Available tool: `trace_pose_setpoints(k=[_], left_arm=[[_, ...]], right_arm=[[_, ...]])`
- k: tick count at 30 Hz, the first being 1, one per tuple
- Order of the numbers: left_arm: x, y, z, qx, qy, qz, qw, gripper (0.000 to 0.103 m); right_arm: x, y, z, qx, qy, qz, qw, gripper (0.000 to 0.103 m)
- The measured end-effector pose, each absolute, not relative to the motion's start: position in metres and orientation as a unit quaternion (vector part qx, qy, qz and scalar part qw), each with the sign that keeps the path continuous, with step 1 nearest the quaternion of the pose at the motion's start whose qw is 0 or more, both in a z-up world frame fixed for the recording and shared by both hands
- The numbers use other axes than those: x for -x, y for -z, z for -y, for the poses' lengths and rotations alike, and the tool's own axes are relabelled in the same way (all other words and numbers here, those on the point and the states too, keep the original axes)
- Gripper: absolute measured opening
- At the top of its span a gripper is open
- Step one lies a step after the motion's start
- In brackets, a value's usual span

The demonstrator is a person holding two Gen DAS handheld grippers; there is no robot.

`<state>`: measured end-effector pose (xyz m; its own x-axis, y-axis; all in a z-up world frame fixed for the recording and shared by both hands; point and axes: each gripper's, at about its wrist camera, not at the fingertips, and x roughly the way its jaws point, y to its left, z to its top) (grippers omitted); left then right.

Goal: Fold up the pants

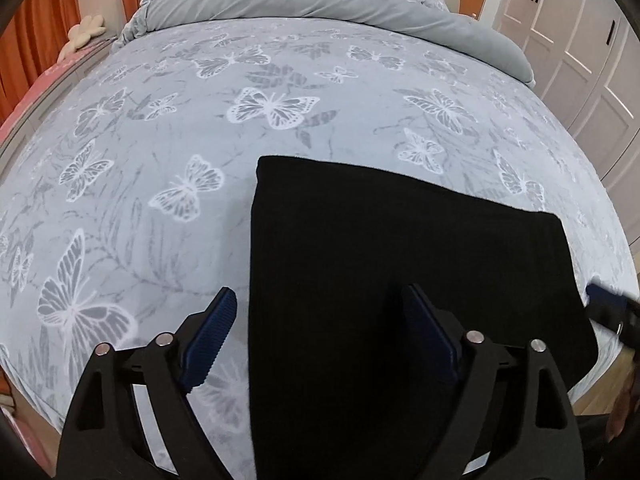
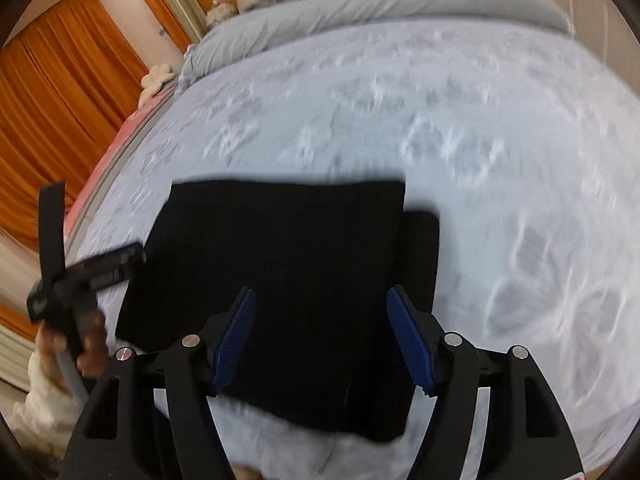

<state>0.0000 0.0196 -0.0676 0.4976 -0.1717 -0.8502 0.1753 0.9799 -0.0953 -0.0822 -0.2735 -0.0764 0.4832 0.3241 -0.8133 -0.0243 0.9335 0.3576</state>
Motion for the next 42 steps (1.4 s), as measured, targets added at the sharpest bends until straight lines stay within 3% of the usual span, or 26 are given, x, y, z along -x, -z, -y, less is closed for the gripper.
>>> trace_pose_setpoints(k=[6, 7, 8, 9, 11, 16, 20, 22, 23, 24, 26, 31, 37, 42], left_arm=[[0.001, 0.071, -0.019, 0.0, 0.1, -0.497, 0.862, 0.086], [0.002, 0.071, -0.019, -0.002, 0.1, -0.496, 0.863, 0.086], [0.003, 0.071, -0.017, -0.004, 0.1, -0.495, 0.863, 0.086], [0.004, 0.071, -0.016, -0.005, 0.1, -0.495, 0.863, 0.086], [0.006, 0.07, -0.013, -0.009, 0.102, -0.494, 0.863, 0.086], [0.012, 0.066, -0.011, -0.017, 0.105, -0.485, 0.868, 0.086], [0.013, 0.072, -0.013, -0.023, 0.104, -0.49, 0.865, 0.092], [0.012, 0.078, -0.015, -0.026, 0.103, -0.498, 0.861, 0.092], [0.013, 0.078, -0.019, -0.022, 0.107, -0.499, 0.86, 0.092], [0.014, 0.076, -0.022, -0.017, 0.11, -0.499, 0.86, 0.092], [0.018, 0.071, -0.035, 0.006, 0.118, -0.496, 0.86, 0.092], [0.028, 0.072, -0.069, 0.06, 0.131, -0.508, 0.849, 0.097], [0.028, 0.106, -0.085, 0.135, 0.188, -0.576, 0.784, 0.097], [0.033, 0.113, -0.063, 0.109, 0.223, -0.579, 0.777, 0.097]], right_arm=[[0.085, 0.1, 0.262, -0.138, -0.098, -0.518, 0.839, 0.065], [0.085, 0.098, 0.262, -0.14, -0.099, -0.512, 0.842, 0.059], [0.083, 0.099, 0.264, -0.141, -0.1, -0.509, 0.843, 0.036], [0.081, 0.1, 0.265, -0.146, -0.103, -0.506, 0.844, 0.02], [0.079, 0.093, 0.268, -0.169, -0.114, -0.498, 0.843, 0.015], [0.099, 0.051, 0.269, -0.172, -0.136, -0.44, 0.871, 0.015], [0.085, 0.107, 0.276, -0.133, -0.077, -0.536, 0.83, 0.032], [0.086, 0.096, 0.275, -0.136, -0.084, -0.52, 0.839, 0.034], [0.088, 0.088, 0.274, -0.13, -0.085, -0.509, 0.847, 0.041], [0.093, 0.078, 0.278, -0.134, -0.075, -0.489, 0.858, 0.057], [0.097, 0.074, 0.285, -0.146, -0.066, -0.479, 0.863, 0.07], [0.091, 0.098, 0.295, -0.191, -0.06, -0.524, 0.828, 0.074], [0.088, 0.129, 0.294, -0.253, -0.103, -0.554, 0.787, 0.079], [0.086, 0.13, 0.285, -0.252, -0.108, -0.552, 0.787, 0.087]])
